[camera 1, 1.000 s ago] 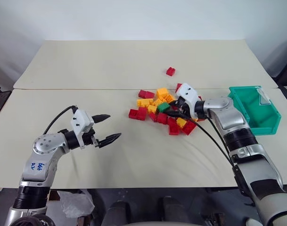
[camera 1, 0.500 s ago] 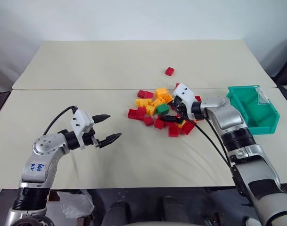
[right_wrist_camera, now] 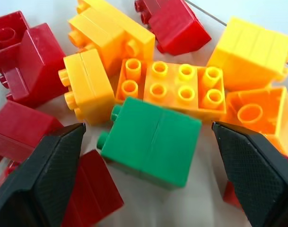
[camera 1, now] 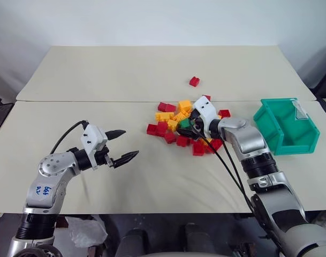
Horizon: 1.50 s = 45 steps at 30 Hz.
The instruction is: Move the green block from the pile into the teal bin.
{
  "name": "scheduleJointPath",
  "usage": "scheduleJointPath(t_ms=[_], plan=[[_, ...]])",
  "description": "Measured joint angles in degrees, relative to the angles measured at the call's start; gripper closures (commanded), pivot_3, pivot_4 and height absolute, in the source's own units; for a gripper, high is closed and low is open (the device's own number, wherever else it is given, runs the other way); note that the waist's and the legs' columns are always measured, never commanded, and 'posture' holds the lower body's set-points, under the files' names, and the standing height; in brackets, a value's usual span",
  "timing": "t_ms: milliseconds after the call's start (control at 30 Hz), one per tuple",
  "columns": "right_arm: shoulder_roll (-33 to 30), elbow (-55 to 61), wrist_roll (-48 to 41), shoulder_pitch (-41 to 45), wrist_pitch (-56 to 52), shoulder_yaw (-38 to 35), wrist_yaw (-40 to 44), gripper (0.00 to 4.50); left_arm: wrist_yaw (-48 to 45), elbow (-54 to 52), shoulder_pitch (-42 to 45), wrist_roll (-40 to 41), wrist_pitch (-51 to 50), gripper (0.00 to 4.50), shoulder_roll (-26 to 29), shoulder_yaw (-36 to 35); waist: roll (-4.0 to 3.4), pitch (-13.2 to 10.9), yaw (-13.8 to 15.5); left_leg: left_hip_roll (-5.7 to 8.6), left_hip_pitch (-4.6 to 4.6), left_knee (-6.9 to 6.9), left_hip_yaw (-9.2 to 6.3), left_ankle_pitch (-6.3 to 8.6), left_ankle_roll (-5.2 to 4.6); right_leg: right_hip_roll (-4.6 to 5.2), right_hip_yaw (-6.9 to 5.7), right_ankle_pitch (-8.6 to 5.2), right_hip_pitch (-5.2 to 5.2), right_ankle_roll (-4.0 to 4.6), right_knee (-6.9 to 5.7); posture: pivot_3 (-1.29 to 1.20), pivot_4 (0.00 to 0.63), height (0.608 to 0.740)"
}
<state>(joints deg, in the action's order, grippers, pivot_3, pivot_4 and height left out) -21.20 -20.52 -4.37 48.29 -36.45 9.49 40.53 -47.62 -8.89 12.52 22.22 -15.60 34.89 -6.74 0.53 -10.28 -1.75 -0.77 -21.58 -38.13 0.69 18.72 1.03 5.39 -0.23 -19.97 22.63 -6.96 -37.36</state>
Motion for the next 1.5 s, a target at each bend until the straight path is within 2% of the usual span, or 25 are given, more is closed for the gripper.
scheduleJointPath(t_ms=[67,200,233,400,467,633,733,867,1000,1300,1367,1433,1500], plan=[[-0.1,0.9,0.0,-0.4,-0.1,0.0,-0.5,0.93,0.0,0.0,0.1,0.0,0.0,0.0,0.0,0.0,0.0,0.0,0.0,-0.01,0.0,0.0,-0.01,0.0,0.0,-0.01,-0.01,0.0,0.0,0.0,0.0,0.0,0.15,0.74],[-1.0,2.1,-0.1,-1.1,-0.6,-0.7,-0.8,2.31,0.0,0.0,0.3,0.0,0.0,0.0,0.0,0.0,0.0,0.0,0.0,-0.01,0.0,0.01,0.0,0.0,0.0,-0.01,-0.01,0.0,0.0,0.0,0.0,0.0,0.15,0.74],[-1.1,2.5,-0.3,-1.2,-0.7,-1.0,-0.7,2.42,0.0,0.0,0.3,0.0,0.0,0.0,0.0,0.0,0.0,0.0,0.0,-0.01,0.0,0.01,-0.01,0.0,0.0,-0.01,-0.01,0.0,0.0,0.0,0.0,0.0,0.15,0.74],[-3.0,5.3,-1.8,-1.8,-0.7,-1.4,1.4,2.42,-0.3,0.0,1.2,0.0,0.0,0.0,-0.3,0.9,0.0,0.0,0.0,-0.02,0.0,0.02,-0.01,0.0,0.0,-0.01,-0.02,0.0,0.0,0.0,0.01,0.0,0.15,0.74],[-5.2,7.2,-3.5,-2.9,0.0,-3.7,2.9,2.42,-1.0,0.1,1.9,0.0,0.2,0.0,-0.3,1.5,0.0,0.0,0.2,0.0,-0.02,0.01,-0.03,0.01,-0.02,-0.01,-0.04,0.0,-0.01,0.0,0.03,0.0,0.15,0.74],[-9.8,14.1,-10.3,-6.9,2.2,-14.2,5.1,2.42,-2.0,0.3,5.0,0.0,0.5,0.0,-0.8,2.8,0.01,0.0,0.5,0.04,-0.08,0.0,-0.1,0.04,-0.08,0.02,-0.14,0.0,-0.06,-0.01,0.14,0.0,0.15,0.74],[-15.1,15.2,-11.6,-9.2,2.6,-21.2,3.6,2.42,-2.6,0.5,6.8,0.0,0.6,0.0,-1.5,3.5,0.01,0.0,0.6,0.06,-0.09,0.01,-0.08,0.06,-0.11,0.03,-0.15,0.01,-0.09,-0.03,0.25,0.0,0.15,0.74],[-21.7,12.7,-11.2,-12.9,3.8,-27.4,1.2,2.42,-3.8,1.3,9.2,0.2,0.6,0.0,-3.5,4.9,0.01,0.0,0.5,0.04,-0.09,0.02,0.01,0.05,-0.13,0.01,-0.16,0.01,-0.12,-0.03,0.35,0.0,0.15,0.74],[-23.4,8.4,-10.0,-15.8,5.1,-30.1,-2.2,2.42,-5.6,2.6,11.3,1.6,1.3,0.0,-5.8,5.7,0.01,0.0,0.1,0.0,-0.07,0.0,0.18,0.02,-0.16,-0.01,-0.15,0.02,-0.11,-0.05,0.35,0.0,0.15,0.74],[-25.1,-1.3,-6.3,-17.5,6.0,-30.1,-9.3,2.42,-8.4,2.9,14.2,3.1,1.9,0.0,-9.3,7.3,0.01,0.0,0.3,0.04,0.01,-0.04,0.49,-0.09,-0.3,-0.05,0.02,0.1,-0.11,-0.19,0.36,0.0,0.15,0.74],[-25.1,-2.4,-6.3,-17.3,7.2,-30.1,-10.1,1.69,-8.4,3.0,14.4,3.1,2.0,0.0,-9.4,7.3,0.01,0.0,0.2,0.04,0.03,-0.04,0.52,-0.09,-0.3,-0.05,0.07,0.11,-0.11,-0.21,0.36,0.0,0.15,0.74],[-25.1,-3.3,-6.3,-17.0,7.9,-30.1,-10.3,1.24,-8.3,3.1,14.5,3.1,2.0,0.0,-9.6,7.3,0.01,0.0,0.2,0.04,0.03,-0.04,0.55,-0.09,-0.3,-0.06,0.09,0.11,-0.11,-0.21,0.37,0.0,0.15,0.74],[-25.1,-4.2,-6.3,-17.0,9.4,-30.1,-10.2,0.53,-8.1,3.1,14.5,3.1,2.0,0.0,-9.5,7.2,0.01,0.0,0.2,0.04,0.03,-0.05,0.55,-0.09,-0.3,-0.06,0.1,0.11,-0.1,-0.22,0.36,0.0,0.15,0.74]])
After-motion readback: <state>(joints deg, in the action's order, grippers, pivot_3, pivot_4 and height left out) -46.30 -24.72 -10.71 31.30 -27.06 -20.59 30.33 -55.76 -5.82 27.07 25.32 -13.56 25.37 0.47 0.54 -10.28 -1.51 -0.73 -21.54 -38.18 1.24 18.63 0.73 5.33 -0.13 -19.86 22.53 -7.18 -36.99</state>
